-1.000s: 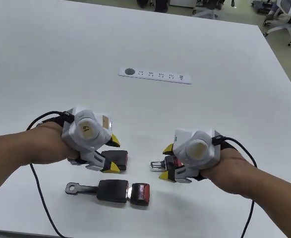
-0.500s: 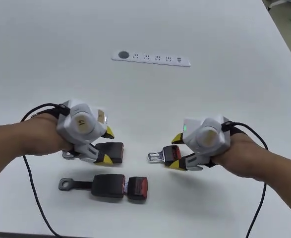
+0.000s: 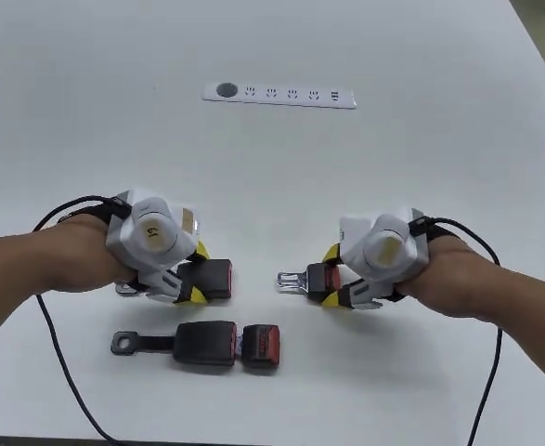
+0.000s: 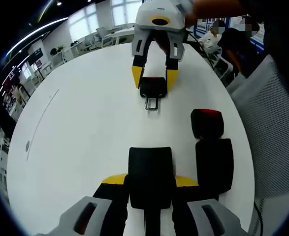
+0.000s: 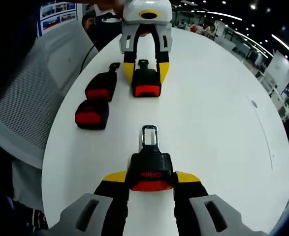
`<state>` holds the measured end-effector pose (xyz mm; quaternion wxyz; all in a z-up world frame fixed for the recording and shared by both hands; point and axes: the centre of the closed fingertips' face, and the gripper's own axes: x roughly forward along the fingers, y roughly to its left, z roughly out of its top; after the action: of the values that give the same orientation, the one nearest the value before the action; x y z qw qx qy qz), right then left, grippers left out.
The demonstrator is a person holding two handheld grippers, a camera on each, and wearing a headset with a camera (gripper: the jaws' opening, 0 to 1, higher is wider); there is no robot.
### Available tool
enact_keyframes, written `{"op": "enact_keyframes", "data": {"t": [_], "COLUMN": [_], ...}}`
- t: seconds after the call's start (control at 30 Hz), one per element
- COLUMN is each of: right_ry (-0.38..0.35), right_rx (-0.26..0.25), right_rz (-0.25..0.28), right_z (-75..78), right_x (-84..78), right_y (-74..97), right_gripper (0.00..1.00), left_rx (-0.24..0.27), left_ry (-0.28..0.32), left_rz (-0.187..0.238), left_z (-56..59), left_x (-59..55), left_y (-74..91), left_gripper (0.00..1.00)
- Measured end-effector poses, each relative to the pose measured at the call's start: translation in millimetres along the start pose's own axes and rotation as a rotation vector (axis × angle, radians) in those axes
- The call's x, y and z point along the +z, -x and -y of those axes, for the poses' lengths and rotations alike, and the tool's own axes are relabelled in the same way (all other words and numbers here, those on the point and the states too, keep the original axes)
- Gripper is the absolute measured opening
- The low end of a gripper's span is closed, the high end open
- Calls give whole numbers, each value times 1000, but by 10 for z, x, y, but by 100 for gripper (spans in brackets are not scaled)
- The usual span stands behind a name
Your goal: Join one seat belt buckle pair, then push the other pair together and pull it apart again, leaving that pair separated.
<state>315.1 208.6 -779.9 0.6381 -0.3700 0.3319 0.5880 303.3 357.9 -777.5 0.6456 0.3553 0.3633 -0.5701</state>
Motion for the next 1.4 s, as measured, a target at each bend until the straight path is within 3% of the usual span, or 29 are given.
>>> {"op": "enact_keyframes", "data": {"t": [0.03, 0.27, 0.5, 1.4], "right_ry": [3, 7, 7, 12], "right_rx": [1, -2, -6, 1], "right_rz": [3, 3, 12, 55], "right_z": [-4, -2, -15, -105], "right_x": [1, 1, 56, 686], "right_y": [-6, -19, -51, -357], "right_gripper": [32, 32, 32, 31], "left_rx": [-6, 2, -6, 4], "left_ry": [7, 2, -2, -2], "left_rz": [17, 29, 17, 21], "left_z": [7, -34, -29, -32], "left_x": [37, -28, -29, -35], "left_y": [2, -1, -7, -13], "left_gripper": [34, 34, 34, 34]}}
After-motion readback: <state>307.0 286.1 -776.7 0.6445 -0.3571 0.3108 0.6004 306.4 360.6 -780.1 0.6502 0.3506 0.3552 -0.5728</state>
